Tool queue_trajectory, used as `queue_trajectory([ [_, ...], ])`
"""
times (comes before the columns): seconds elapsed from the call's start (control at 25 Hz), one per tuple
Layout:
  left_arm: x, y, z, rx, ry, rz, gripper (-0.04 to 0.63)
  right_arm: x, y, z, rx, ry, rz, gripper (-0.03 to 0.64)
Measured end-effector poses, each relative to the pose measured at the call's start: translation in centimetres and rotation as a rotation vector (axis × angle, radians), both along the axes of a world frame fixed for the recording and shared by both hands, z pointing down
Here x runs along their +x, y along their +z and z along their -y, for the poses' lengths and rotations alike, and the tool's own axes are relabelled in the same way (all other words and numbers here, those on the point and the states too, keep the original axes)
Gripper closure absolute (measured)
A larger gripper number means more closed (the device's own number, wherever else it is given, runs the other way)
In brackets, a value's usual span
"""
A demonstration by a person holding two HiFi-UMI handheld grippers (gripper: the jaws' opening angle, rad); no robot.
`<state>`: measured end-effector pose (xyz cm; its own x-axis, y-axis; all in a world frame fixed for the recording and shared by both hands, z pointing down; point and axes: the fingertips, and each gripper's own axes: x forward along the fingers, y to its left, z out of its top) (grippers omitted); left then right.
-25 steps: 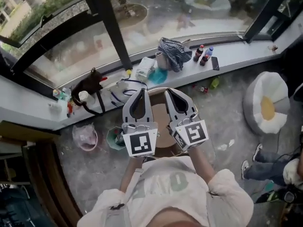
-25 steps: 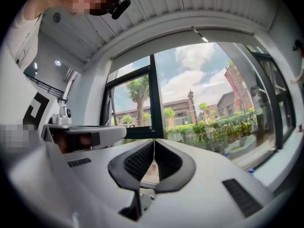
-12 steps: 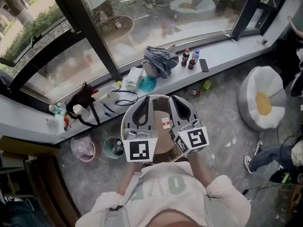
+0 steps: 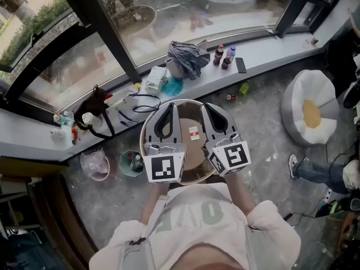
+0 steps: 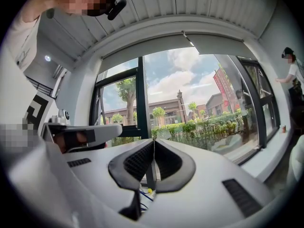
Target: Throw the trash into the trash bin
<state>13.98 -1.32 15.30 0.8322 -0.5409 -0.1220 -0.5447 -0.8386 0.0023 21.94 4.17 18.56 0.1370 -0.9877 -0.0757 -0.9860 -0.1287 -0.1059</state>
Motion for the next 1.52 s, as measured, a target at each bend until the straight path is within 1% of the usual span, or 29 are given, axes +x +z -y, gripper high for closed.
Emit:
queue_trajectory([
  [0.12, 0.7, 0.7, -0.5, -0.023, 0.01, -0.001, 0.584, 0.2, 0.9, -0.6, -0.022, -0.002, 0.002, 0.601],
  [0.24, 2.0, 2.1, -1.2, -0.033, 0.022, 0.033, 0.584, 1.4, 2.1, -1.6, -0.05, 0.014, 0.017, 0.601],
  [0.32, 3.0, 3.4, -1.5, -0.055, 0.029, 0.062, 0.584, 2.5, 3.1, -2.3, -0.068, 0.037, 0.032, 0.601],
  [0.48, 5.3, 8.4, -1.8, -0.168, 0.063, 0.139, 0.578, 5.1, 5.0, -3.6, -0.11, 0.071, 0.049, 0.601],
  [0.52, 6.1, 10.0, -2.0, -0.197, 0.087, 0.161, 0.535, 5.9, 5.6, -4.0, -0.124, 0.078, 0.052, 0.601],
  [0.56, 7.1, 11.9, -2.3, -0.23, 0.112, 0.183, 0.455, 6.7, 6.2, -4.4, -0.139, 0.085, 0.057, 0.601],
  [0.6, 7.9, 13.9, -2.4, -0.269, 0.127, 0.206, 0.413, 7.6, 7.0, -4.7, -0.155, 0.091, 0.061, 0.601],
  [0.64, 8.6, 16.0, -2.4, -0.308, 0.129, 0.229, 0.393, 8.6, 7.9, -5.0, -0.173, 0.096, 0.066, 0.601],
  [0.76, 9.9, 23.4, -2.5, -0.421, 0.087, 0.325, 0.315, 11.1, 10.8, -6.1, -0.231, 0.106, 0.076, 0.601],
  [0.84, 10.3, 29.1, -3.1, -0.511, 0.056, 0.391, 0.26, 12.4, 13.0, -7.2, -0.28, 0.111, 0.089, 0.601],
  [0.88, 10.3, 31.9, -3.6, -0.561, 0.04, 0.419, 0.244, 12.9, 14.3, -7.7, -0.308, 0.11, 0.098, 0.601],
  [1.0, 9.9, 39.9, -4.5, -0.714, -0.028, 0.474, 0.244, 13.4, 17.7, -8.7, -0.397, 0.085, 0.117, 0.601],
  [1.08, 9.4, 44.7, -4.3, -0.785, -0.085, 0.51, 0.244, 13.2, 19.8, -9.0, -0.446, 0.055, 0.118, 0.601],
  [1.2, 9.0, 51.4, -4.1, -0.873, -0.149, 0.587, 0.244, 12.9, 22.7, -9.3, -0.498, 0.017, 0.133, 0.601],
  [1.28, 8.8, 55.3, -4.5, -0.915, -0.174, 0.658, 0.244, 12.7, 24.3, -9.3, -0.519, -0.007, 0.162, 0.601],
  [1.36, 8.4, 58.3, -5.1, -0.938, -0.184, 0.717, 0.244, 12.0, 25.5, -9.0, -0.536, -0.033, 0.189, 0.601],
  [1.52, 7.6, 62.6, -5.5, -1.014, -0.221, 0.761, 0.244, 10.5, 27.0, -8.1, -0.537, -0.077, 0.204, 0.601],
])
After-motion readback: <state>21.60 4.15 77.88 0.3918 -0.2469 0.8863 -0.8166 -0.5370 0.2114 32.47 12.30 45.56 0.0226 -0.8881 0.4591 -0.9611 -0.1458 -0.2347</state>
